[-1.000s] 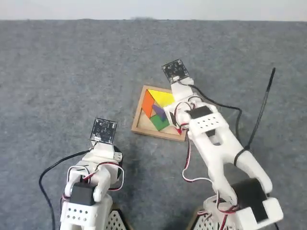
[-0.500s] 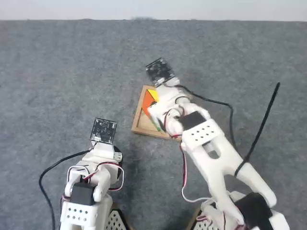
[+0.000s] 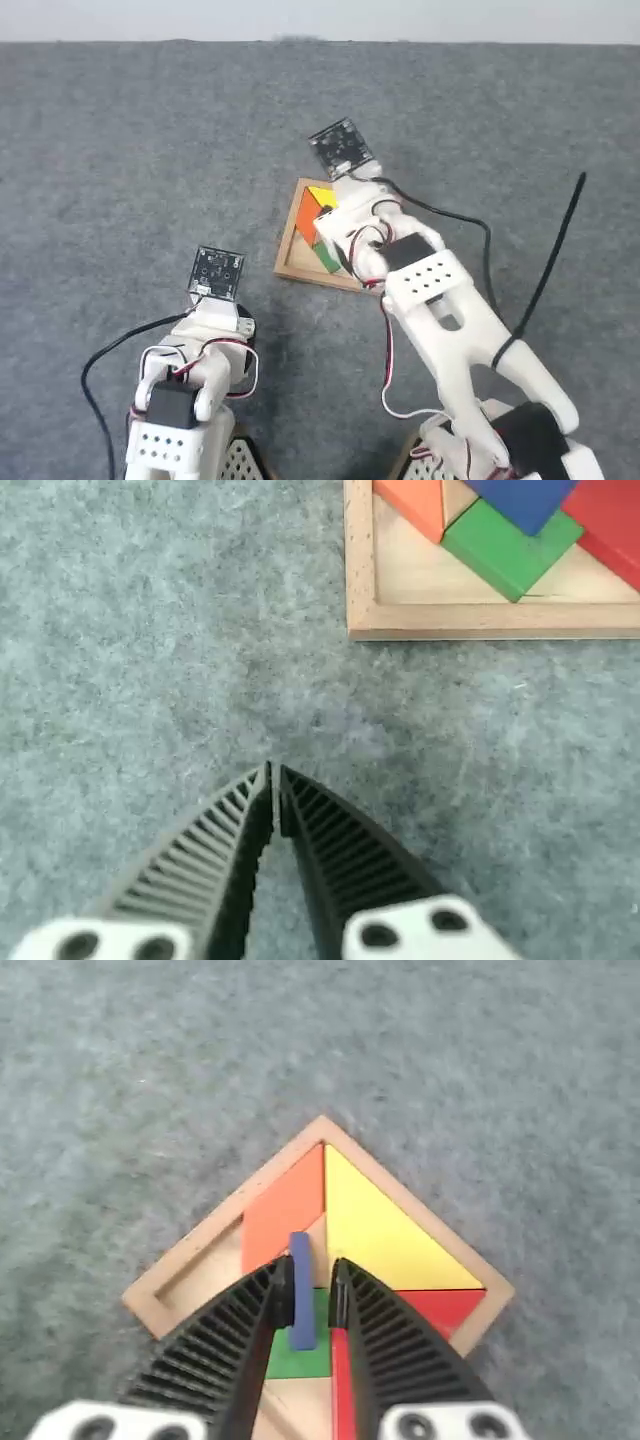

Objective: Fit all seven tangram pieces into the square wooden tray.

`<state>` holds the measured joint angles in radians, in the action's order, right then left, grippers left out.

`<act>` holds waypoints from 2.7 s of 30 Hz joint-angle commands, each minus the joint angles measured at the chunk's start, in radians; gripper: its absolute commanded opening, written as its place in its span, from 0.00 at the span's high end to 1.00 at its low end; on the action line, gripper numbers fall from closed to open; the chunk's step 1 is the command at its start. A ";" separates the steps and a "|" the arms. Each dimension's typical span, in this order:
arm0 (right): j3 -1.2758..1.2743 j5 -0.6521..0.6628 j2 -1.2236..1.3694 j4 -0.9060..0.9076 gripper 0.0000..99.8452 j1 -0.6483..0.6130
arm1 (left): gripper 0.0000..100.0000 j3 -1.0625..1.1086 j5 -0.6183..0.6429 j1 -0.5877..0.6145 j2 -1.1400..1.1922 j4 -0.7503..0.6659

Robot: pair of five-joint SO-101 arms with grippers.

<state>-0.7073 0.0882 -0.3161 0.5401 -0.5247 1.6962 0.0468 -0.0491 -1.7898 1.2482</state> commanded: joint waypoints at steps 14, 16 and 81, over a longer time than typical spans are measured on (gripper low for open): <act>0.017 0.006 0.047 0.094 0.71 -0.047 | 0.99 -0.013 0.012 -0.002 -0.012 0.006; 0.026 0.008 0.101 0.071 0.71 -0.028 | 0.99 -0.013 0.012 -0.002 -0.012 0.006; 0.101 0.046 0.182 0.005 0.94 -0.173 | 0.99 -0.013 0.012 -0.002 -0.012 0.006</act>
<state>-0.6598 0.1189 -0.0614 0.5324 -0.6720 1.6962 0.0468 -0.0491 -1.7898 1.2482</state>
